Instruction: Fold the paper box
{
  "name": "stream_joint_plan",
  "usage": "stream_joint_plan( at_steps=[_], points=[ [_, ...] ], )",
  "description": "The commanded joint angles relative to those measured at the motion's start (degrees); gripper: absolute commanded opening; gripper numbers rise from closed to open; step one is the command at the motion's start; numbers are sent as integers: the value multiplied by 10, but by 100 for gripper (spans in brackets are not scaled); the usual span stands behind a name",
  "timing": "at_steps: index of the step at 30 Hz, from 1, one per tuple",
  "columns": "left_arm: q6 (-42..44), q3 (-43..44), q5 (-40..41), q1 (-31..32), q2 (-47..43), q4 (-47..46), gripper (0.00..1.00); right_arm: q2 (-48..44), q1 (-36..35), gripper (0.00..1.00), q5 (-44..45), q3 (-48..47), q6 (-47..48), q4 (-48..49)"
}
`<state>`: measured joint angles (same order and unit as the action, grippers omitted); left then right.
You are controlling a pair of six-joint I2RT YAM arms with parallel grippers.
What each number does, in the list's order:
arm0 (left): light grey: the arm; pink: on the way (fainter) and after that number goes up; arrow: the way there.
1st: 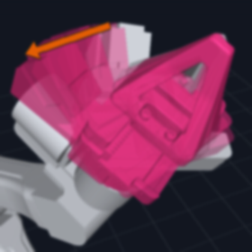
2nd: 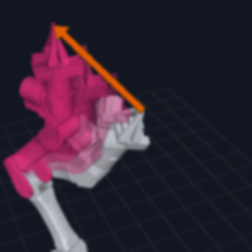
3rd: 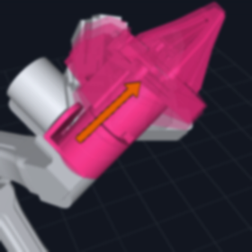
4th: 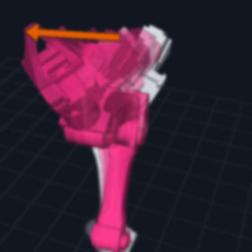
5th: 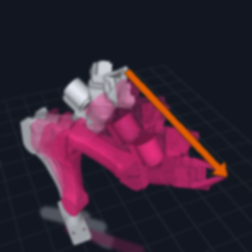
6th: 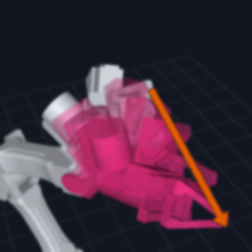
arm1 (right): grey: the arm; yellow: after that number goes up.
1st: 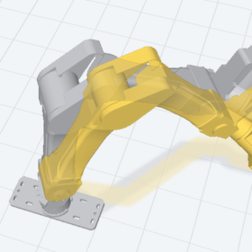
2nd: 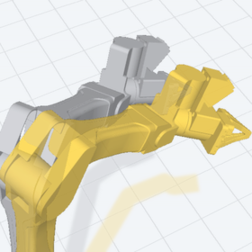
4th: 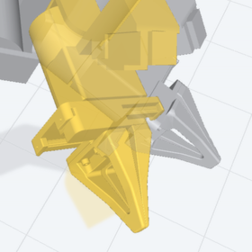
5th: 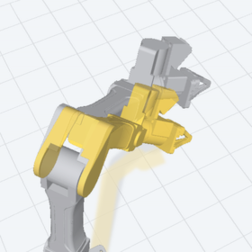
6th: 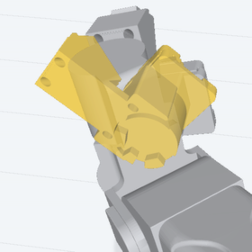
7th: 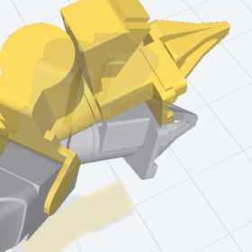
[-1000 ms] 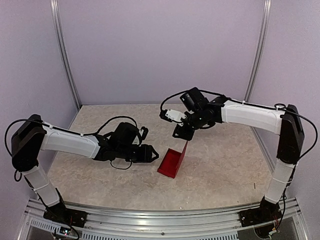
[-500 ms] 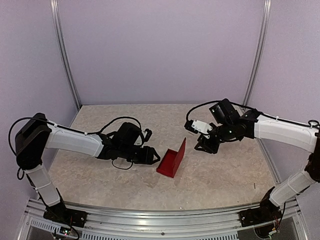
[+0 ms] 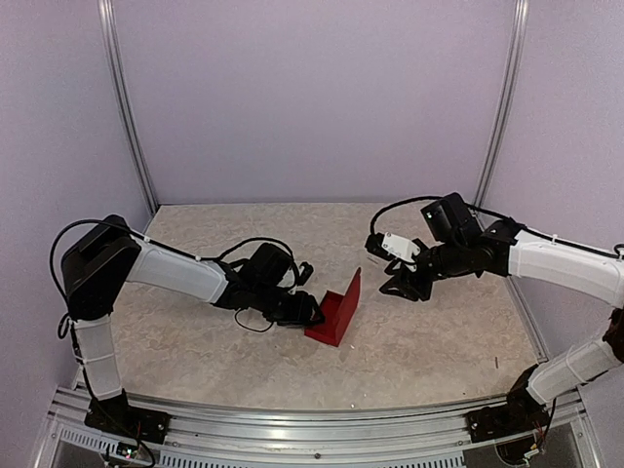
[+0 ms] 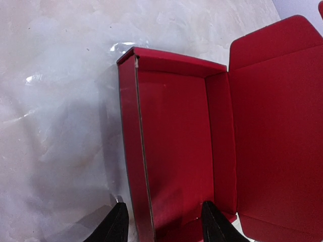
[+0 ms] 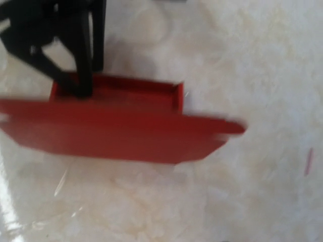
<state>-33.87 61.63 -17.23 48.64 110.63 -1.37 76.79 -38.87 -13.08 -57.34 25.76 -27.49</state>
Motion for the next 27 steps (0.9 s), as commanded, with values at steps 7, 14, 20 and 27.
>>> stream_joint_plan(
  at_steps=[7, 14, 20, 27],
  points=[
    [23, 89, -12, -1, 30, 65, 42, -10, 2, 45, 32, -50, -6, 28],
    [22, 53, -135, 17, -64, -89, 42, -91, 31, 45, 35, -5, 3, 32],
    [27, 39, -98, 20, -70, -74, 42, -114, 32, 45, -22, 24, 70, 8],
    [26, -31, 13, 19, -121, -25, 45, -68, -16, 48, -39, -13, 239, -63]
  ],
)
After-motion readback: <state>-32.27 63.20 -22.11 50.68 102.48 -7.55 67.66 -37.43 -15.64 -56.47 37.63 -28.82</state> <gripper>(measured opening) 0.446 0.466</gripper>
